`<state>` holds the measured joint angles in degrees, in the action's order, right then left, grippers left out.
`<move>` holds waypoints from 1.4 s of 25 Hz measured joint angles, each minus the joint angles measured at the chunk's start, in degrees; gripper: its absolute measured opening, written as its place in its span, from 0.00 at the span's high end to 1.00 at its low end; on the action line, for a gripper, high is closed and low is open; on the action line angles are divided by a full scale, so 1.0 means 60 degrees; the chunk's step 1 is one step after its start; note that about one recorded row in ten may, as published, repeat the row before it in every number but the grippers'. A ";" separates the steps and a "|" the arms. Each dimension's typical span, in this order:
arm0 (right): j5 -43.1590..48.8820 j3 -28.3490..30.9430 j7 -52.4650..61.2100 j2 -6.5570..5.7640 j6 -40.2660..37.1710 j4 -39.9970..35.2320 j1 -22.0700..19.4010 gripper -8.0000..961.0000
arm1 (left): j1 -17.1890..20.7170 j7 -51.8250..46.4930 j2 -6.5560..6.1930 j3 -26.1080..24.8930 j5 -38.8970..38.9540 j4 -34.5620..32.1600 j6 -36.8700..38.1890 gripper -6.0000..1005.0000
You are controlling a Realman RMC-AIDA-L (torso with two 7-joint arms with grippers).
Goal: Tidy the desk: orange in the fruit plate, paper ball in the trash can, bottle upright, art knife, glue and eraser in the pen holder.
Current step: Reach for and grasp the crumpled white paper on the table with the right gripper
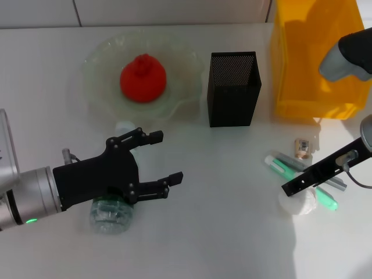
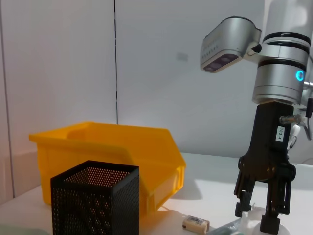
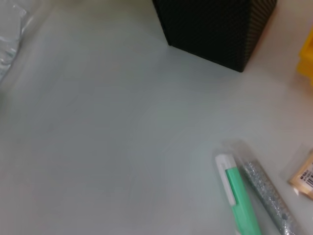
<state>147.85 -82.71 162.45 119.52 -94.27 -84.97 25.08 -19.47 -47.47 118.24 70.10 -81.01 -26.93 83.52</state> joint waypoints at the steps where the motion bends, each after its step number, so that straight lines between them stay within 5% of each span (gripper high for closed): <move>1: 0.0012 -0.0042 0.0012 -0.0003 0.0023 0.0031 0.0019 0.17 | 0.0001 -0.0004 0.0003 0.0000 -0.0012 0.0000 0.0004 0.13; 14: 0.0041 -0.0227 0.0026 -0.0012 0.0190 0.0748 0.0375 0.22 | 0.0057 -0.0028 0.0011 0.0003 -0.0018 0.0002 0.0026 0.14; 19: 0.0041 -0.0234 0.0025 -0.0017 0.0215 0.0811 0.0394 0.42 | 0.0068 -0.0029 0.0011 -0.0011 -0.0018 -0.0041 0.0026 0.14; 35: 0.0005 -0.0234 0.0010 -0.0011 0.0220 0.0813 0.0389 0.43 | 0.0066 -0.0029 0.0010 -0.0048 -0.0018 -0.0067 0.0026 0.14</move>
<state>147.88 -84.11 162.51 119.46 -92.94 -80.09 27.42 -19.07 -47.64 118.30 69.82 -81.12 -27.33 83.67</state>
